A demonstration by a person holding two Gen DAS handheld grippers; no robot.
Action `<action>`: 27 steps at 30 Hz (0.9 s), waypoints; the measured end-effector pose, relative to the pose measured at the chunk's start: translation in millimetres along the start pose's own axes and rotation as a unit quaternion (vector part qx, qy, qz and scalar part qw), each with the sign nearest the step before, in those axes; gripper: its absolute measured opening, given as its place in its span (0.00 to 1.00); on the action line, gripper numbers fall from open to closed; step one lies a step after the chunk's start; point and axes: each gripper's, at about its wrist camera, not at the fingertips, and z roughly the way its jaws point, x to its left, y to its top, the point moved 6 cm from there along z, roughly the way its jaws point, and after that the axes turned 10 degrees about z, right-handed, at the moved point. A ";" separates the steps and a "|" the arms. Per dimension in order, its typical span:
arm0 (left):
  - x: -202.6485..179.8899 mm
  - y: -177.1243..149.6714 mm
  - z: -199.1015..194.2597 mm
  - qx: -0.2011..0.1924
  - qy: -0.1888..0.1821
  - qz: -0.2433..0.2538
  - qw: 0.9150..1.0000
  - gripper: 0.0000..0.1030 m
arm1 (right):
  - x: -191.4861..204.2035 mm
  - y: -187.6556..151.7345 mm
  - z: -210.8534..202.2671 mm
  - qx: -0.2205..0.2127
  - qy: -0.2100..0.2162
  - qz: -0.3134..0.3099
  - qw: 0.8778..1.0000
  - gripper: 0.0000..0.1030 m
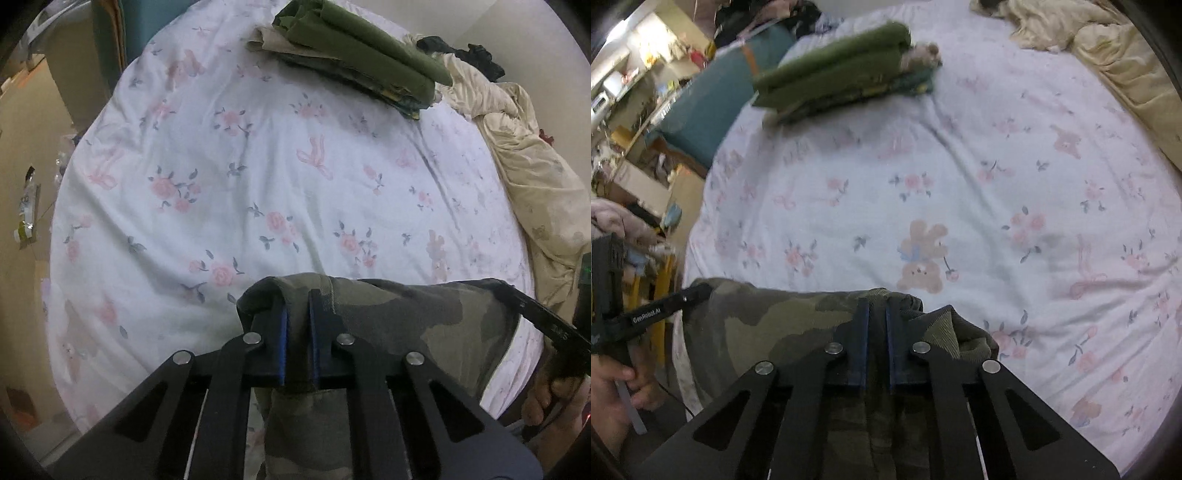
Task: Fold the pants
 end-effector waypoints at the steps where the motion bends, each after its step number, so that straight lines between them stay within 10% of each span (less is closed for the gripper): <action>1: -2.1 0.4 1.4 -0.001 -0.002 0.005 1.000 0.07 | -7.8 -0.7 8.7 0.014 -0.007 0.016 1.000 0.06; 6: -1.6 6.7 7.1 -0.020 0.015 0.001 1.000 0.08 | -37.3 -1.4 34.7 0.035 -0.019 0.106 0.994 0.11; 11: 12.8 13.0 -17.1 -0.071 0.105 -0.003 0.992 0.15 | -8.0 -4.2 21.6 0.004 -0.083 -0.014 0.996 0.12; 14: -13.0 8.6 -31.7 -0.098 0.062 0.027 0.993 0.15 | 5.3 -0.2 7.7 -0.031 -0.089 -0.038 0.995 0.12; 18: -67.0 -6.4 -15.2 -0.075 0.000 0.114 0.991 0.15 | 31.1 6.4 -2.2 -0.070 -0.046 -0.056 0.995 0.14; 22: -83.7 -13.3 21.9 -0.039 -0.019 0.141 0.989 0.13 | 56.4 -11.3 25.7 0.022 0.078 -0.037 0.996 0.15; 27: -60.2 -5.2 32.8 -0.046 0.073 0.144 0.986 0.08 | 27.0 -18.6 55.1 0.029 -0.019 -0.047 0.998 0.00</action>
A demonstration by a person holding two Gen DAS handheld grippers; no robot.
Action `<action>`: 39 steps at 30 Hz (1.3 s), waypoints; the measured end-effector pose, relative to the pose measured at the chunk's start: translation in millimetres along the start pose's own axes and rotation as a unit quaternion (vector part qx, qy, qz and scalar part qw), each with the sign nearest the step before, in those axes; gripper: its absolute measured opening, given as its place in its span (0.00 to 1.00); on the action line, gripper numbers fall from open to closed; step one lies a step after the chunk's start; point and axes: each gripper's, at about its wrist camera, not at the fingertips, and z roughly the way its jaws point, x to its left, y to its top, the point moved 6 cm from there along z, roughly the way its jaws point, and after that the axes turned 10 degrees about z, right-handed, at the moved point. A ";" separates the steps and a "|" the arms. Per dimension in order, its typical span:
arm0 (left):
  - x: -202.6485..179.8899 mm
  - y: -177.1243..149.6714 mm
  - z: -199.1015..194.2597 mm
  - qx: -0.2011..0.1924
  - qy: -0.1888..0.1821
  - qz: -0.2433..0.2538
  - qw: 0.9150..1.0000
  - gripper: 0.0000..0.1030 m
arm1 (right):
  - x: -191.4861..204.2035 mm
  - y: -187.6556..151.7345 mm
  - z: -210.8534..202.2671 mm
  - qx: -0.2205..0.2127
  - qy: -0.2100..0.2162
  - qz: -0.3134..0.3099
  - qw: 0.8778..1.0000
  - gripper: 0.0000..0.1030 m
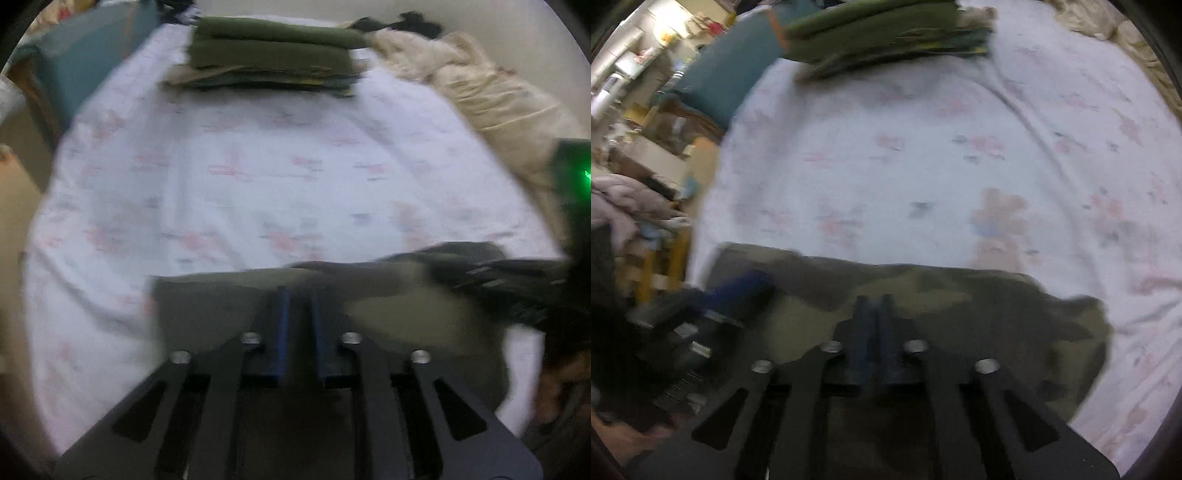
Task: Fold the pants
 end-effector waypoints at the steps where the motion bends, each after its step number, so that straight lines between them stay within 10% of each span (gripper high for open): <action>1: 8.7 -2.6 1.6 0.002 0.020 -0.008 1.000 0.04 | -8.5 3.6 -2.5 -0.013 -0.032 -0.005 0.999 0.00; 8: 15.0 -4.1 -47.2 -0.061 0.000 -0.039 0.997 0.03 | -20.5 7.5 -65.6 -0.079 -0.011 0.012 0.997 0.09; 13: -41.5 -12.6 -55.2 -0.068 -0.106 0.019 0.992 0.03 | 4.4 -28.0 -56.6 -0.003 0.055 -0.033 0.998 0.09; 25: -66.7 -32.9 10.7 0.004 -0.031 0.107 0.994 0.03 | -17.7 -47.5 6.7 0.055 -0.037 -0.041 0.997 0.00; 35: -57.2 -28.4 -19.1 -0.031 -0.081 0.042 0.995 0.04 | 13.7 -10.3 -39.3 -0.005 0.096 -0.024 0.995 0.07; 39: -59.2 -27.5 -15.5 -0.015 -0.088 0.039 0.995 0.05 | 11.3 -16.9 -6.9 0.021 0.007 -0.054 0.998 0.00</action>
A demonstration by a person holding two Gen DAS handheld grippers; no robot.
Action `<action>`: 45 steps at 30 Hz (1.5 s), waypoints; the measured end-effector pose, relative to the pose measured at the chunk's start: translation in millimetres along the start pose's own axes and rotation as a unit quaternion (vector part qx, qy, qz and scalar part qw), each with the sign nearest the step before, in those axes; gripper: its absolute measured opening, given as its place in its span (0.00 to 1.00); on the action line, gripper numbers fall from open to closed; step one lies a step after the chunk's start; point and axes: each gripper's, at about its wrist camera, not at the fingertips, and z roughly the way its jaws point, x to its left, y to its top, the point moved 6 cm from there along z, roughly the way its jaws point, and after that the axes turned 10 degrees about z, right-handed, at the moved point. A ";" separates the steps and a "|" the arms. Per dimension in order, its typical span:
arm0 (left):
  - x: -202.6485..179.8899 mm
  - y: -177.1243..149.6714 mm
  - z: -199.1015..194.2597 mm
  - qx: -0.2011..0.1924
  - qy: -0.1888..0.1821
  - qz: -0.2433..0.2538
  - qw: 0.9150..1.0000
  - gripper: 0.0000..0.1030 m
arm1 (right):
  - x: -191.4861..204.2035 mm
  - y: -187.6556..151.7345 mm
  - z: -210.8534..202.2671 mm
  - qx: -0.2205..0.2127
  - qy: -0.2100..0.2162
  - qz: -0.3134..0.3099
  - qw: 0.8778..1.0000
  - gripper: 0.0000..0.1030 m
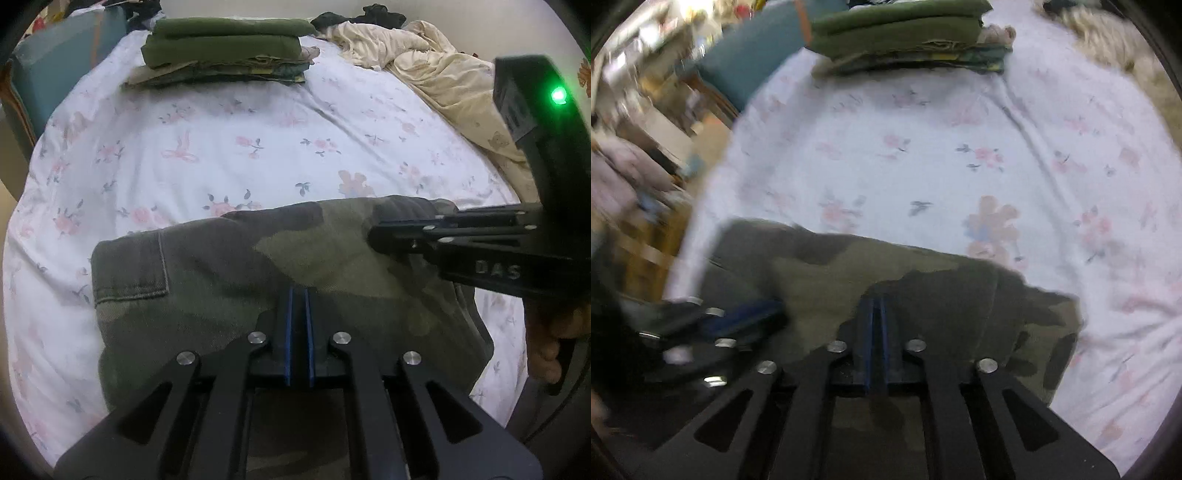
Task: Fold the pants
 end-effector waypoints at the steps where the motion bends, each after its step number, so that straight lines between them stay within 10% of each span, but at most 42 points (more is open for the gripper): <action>1: 0.2 0.4 -0.2 0.001 -0.003 0.001 1.000 0.05 | -4.9 -0.6 0.3 0.009 -0.007 0.012 1.000 0.00; 4: 4.6 2.7 -6.2 0.007 -0.016 -0.006 1.000 0.09 | -12.0 -5.2 -14.4 0.002 0.016 0.023 1.000 0.00; 7: 21.6 3.5 -28.7 -0.001 -0.023 -0.046 0.999 0.53 | -33.0 -4.2 -51.7 -0.035 0.062 0.061 0.996 0.10; 10: 56.2 -0.1 -58.7 -0.047 0.027 -0.107 0.993 0.99 | -69.9 3.4 -81.0 -0.078 0.107 0.137 0.982 0.80; 12: 80.2 -10.2 -64.8 -0.053 0.048 -0.156 0.985 0.99 | -102.3 0.4 -88.2 -0.099 0.111 0.191 0.970 0.97; 19: 98.6 -65.5 -7.8 0.062 -0.031 -0.262 0.962 0.99 | -143.3 -47.7 -18.1 0.044 0.157 0.299 0.940 0.97; 26: 81.5 -65.0 5.0 0.068 -0.114 -0.254 0.958 0.92 | -100.7 -75.9 12.4 0.119 0.155 0.190 0.962 0.97; 33: 72.5 -51.2 -15.5 0.063 -0.117 -0.208 0.969 0.34 | -71.2 -72.8 -15.0 0.067 0.132 0.107 0.983 0.29; 45: 102.2 84.3 -124.6 -0.088 -0.088 -0.175 0.977 0.23 | -46.6 28.5 -120.8 -0.087 0.182 0.073 0.977 0.23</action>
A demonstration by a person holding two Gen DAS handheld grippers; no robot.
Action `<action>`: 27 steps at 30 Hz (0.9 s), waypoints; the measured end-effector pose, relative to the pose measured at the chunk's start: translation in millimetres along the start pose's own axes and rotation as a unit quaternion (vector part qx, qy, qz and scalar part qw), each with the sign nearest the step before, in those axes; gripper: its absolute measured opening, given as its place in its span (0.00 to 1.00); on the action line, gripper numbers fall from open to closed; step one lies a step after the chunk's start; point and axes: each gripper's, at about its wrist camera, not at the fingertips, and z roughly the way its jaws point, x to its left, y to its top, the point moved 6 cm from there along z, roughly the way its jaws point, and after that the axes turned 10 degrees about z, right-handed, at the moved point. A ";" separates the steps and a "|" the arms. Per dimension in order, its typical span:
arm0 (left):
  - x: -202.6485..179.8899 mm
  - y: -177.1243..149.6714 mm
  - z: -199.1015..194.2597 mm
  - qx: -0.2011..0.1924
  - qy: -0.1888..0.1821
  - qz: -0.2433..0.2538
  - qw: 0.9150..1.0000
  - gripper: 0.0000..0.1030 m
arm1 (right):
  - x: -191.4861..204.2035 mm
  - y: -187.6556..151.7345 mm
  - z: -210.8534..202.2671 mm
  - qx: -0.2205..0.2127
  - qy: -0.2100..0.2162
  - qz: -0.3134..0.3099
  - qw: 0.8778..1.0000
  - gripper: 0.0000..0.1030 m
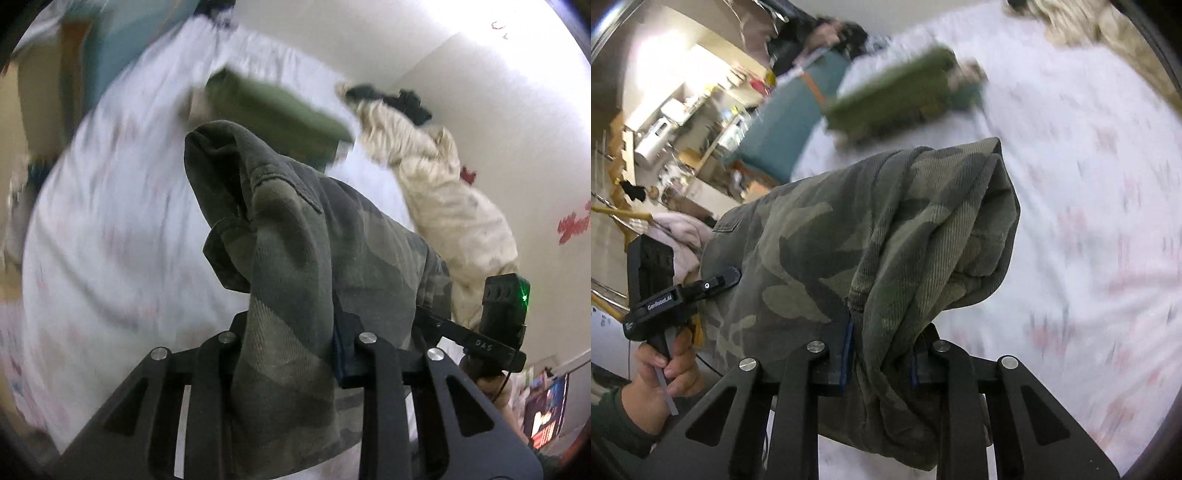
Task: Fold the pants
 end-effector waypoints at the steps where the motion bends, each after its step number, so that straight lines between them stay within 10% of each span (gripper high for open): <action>1: -0.8 21.3 1.4 -0.008 0.004 0.009 1.000 0.24 | 5.5 19.8 2.3 -0.008 -0.001 -0.006 1.000 0.23; 12: 63.0 291.1 101.7 -0.074 0.070 0.017 0.995 0.24 | 68.9 302.9 107.4 -0.057 -0.091 -0.070 0.992 0.24; 19: 128.0 271.9 217.1 0.027 0.119 -0.002 0.993 0.29 | 1.6 323.1 211.2 0.040 -0.170 -0.037 0.984 0.26; 24: 142.8 258.3 241.8 0.026 0.111 0.002 0.993 0.43 | -52.1 310.2 219.9 0.035 -0.149 0.043 0.987 0.66; 27: 151.2 259.3 232.0 0.019 0.125 0.001 0.992 0.73 | -56.2 310.5 213.0 0.022 -0.182 0.024 0.983 0.89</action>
